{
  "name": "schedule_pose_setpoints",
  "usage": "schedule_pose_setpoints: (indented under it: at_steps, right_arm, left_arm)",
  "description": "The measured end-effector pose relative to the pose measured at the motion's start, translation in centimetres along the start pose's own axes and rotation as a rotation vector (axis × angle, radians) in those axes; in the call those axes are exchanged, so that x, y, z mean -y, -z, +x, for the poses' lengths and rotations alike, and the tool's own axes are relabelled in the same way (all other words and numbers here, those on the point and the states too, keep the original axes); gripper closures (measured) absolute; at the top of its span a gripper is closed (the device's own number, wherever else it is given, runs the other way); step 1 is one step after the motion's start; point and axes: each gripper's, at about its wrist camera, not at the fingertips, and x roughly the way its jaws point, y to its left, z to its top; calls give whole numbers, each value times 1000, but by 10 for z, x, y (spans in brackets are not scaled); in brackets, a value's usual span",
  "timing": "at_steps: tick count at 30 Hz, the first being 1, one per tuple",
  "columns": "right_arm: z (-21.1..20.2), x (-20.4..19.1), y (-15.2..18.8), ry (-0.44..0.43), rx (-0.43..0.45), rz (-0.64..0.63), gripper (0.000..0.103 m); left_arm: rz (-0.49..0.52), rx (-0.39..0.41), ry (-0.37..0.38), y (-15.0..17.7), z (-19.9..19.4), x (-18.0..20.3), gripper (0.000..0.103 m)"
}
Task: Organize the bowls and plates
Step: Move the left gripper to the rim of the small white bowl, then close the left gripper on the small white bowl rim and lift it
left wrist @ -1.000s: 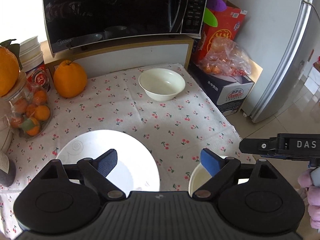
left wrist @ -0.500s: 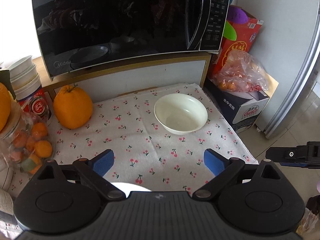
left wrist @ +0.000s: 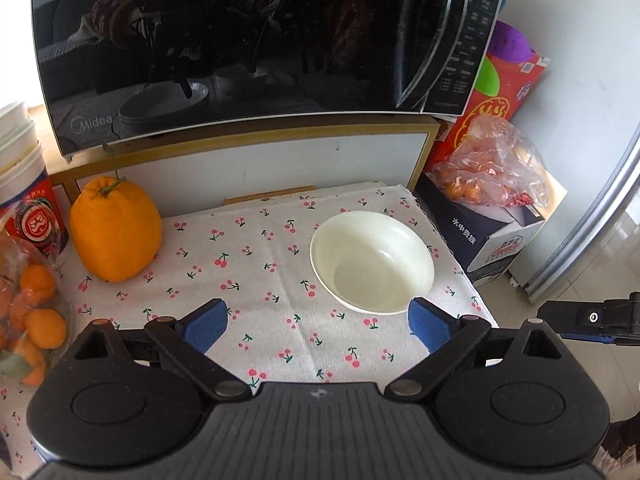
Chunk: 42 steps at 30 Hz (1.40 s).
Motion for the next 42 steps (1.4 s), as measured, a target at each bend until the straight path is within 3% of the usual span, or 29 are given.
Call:
schedule_pose_setpoints:
  at_steps: [6,15,17,20,26,36,42]
  right_arm:
    - [21,-5,-13,-20,-9,0,26]
    - [59,-5,-22,-87,-7,43,28]
    - [67,-3,-22,-95,-12,56,38]
    - [79,-2,-22,-100,-22,73,50]
    - [98,0,-20,-95,-29,102,72]
    - [113,4,-18,-93,-16,127,87]
    - [114,3,-18,-82,-8,126,94]
  left_arm:
    - [-3,4,14,-10,15,-6,7]
    - [-50,-27,87,-19,47,-14,35]
    - [-69,-40,102,-19,53,-17,49]
    - [-113,-54,138,-20,60,-23,61]
    - [-153,-71,160,-18,72,-32,77]
    - [-191,-70,196,-16,80,-38,90]
    - [-183,-61,177,-16,80,-34,96]
